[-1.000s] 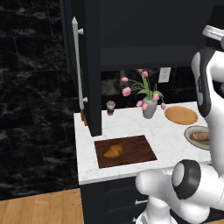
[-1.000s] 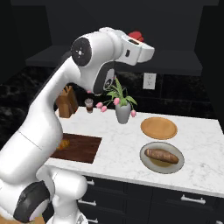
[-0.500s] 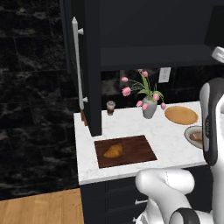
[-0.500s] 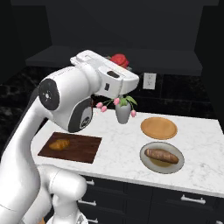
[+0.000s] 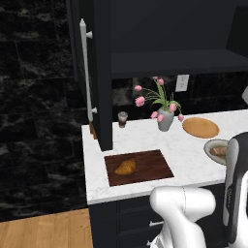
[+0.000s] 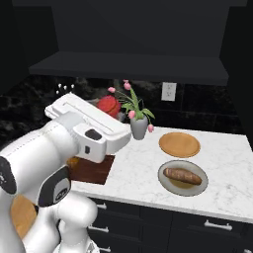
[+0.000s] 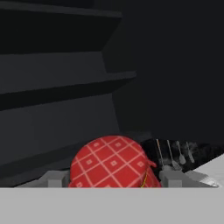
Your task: From the different types of pastries on the counter, select a croissant and place it on the cutting board. Then retrieve a jar of jam from the cabinet and place it alongside the croissant on the cutting board.
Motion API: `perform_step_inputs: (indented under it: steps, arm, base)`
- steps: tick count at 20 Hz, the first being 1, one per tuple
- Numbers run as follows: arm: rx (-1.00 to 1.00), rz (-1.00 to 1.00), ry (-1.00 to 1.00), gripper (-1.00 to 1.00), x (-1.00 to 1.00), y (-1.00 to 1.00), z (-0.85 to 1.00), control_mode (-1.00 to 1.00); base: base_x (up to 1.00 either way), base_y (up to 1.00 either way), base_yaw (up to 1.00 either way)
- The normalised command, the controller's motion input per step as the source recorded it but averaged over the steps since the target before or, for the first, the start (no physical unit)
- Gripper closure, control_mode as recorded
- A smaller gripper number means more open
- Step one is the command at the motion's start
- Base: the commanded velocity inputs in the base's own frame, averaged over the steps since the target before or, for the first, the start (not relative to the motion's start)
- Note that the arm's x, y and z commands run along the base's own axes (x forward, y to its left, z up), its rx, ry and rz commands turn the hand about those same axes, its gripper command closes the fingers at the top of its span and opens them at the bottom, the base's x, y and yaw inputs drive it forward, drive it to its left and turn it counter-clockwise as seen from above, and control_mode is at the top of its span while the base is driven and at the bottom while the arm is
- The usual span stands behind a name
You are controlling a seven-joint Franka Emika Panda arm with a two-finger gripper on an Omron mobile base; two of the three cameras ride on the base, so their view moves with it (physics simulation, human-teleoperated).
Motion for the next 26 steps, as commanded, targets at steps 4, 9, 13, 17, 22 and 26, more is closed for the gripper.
perform_step_inputs:
  steps: [4, 9, 13, 17, 22, 26]
  arm:
    - [-0.04, 0.11, 0.03, 1.0, -0.98, 0.18, -0.56, -1.0]
    - [0.0, 0.17, 0.14, 1.0, -0.42, 0.0, -0.41, -1.0]
    - [-0.02, 0.02, 0.0, 1.0, 0.03, 0.0, -0.64, -1.0]
    - [-0.04, 0.16, 0.0, 1.0, 0.43, 0.0, -1.0, -1.0]
    - [-0.01, 0.06, -0.01, 1.0, 0.04, 0.02, -0.42, -1.0]
    - [-0.07, 0.13, -0.15, 1.0, 0.21, 0.03, -0.99, -1.0]
  base:
    - [0.0, 0.0, 0.0]
    - [0.0, 0.0, 0.0]
    - [0.0, 0.0, 0.0]
    - [0.0, 0.0, 0.0]
    - [0.0, 0.0, 0.0]
    - [0.0, 0.0, 0.0]
